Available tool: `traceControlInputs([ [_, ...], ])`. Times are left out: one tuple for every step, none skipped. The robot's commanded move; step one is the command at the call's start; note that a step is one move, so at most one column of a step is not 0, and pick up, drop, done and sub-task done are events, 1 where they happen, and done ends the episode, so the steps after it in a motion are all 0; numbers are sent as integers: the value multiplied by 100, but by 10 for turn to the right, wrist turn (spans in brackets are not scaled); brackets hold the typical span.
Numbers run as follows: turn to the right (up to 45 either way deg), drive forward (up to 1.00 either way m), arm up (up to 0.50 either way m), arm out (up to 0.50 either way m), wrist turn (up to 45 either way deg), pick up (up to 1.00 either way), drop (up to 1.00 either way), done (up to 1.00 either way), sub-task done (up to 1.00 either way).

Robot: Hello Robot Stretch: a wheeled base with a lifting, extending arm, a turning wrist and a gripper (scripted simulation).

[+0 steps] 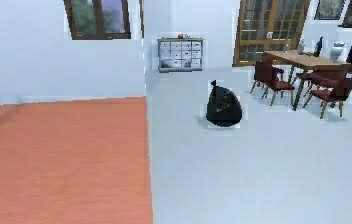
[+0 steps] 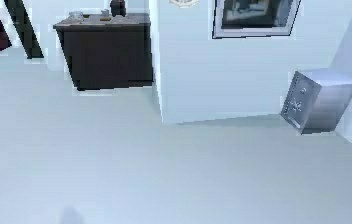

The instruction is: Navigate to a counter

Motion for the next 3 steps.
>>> traceControlInputs([
  [0,100,0,0,0,0,0,0,0],
  [0,100,0,0,0,0,0,0,0],
  [-30,0,0,0,0,0,0,0,0],
])
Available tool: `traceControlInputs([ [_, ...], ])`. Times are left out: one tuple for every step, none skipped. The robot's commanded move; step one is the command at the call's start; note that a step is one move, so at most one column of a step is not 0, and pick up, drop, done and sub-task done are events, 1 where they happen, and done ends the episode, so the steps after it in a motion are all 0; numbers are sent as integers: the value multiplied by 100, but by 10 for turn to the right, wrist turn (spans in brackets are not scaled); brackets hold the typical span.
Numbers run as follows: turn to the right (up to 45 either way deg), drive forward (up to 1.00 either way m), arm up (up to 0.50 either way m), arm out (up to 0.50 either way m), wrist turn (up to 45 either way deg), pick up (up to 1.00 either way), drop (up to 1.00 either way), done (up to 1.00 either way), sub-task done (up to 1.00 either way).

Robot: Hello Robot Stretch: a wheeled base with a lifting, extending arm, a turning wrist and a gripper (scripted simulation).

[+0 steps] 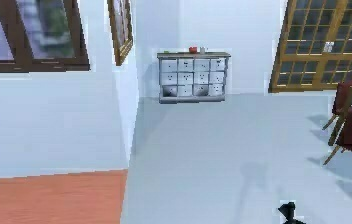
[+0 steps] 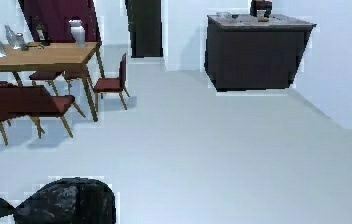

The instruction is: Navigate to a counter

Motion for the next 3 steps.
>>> traceControlInputs([
  [-60,0,0,0,0,0,0,0,0],
  [0,100,0,0,0,0,0,0,0],
  [240,0,0,0,0,0,0,0,0],
])
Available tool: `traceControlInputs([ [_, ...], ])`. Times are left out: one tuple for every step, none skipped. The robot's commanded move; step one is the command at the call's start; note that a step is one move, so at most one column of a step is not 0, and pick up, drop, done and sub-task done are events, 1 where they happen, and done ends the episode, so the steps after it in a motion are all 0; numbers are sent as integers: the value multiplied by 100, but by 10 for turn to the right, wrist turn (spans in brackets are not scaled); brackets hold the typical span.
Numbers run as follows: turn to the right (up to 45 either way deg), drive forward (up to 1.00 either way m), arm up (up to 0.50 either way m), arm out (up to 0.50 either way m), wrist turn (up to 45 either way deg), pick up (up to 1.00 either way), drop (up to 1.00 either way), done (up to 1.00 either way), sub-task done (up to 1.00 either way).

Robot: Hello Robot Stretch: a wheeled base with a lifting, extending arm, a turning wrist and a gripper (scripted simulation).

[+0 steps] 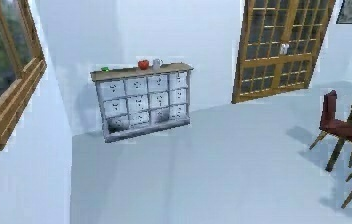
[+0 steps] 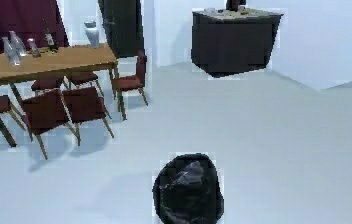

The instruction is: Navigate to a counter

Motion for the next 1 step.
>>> traceControlInputs([
  [0,30,0,0,0,0,0,0,0],
])
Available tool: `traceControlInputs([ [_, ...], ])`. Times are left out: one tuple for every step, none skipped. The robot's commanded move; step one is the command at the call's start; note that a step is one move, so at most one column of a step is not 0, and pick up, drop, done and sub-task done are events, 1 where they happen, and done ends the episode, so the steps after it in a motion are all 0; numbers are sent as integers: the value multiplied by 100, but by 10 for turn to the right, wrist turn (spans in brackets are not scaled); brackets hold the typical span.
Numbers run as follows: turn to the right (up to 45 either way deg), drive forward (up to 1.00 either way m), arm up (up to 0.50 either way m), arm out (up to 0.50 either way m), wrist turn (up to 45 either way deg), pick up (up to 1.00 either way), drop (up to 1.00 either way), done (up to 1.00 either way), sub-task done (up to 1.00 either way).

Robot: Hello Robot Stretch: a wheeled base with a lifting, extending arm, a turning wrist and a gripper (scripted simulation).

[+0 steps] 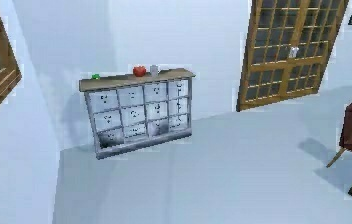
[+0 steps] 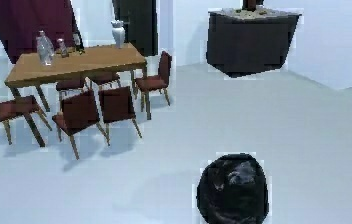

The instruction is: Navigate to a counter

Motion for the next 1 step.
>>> traceControlInputs([
  [-150,0,0,0,0,0,0,0,0],
])
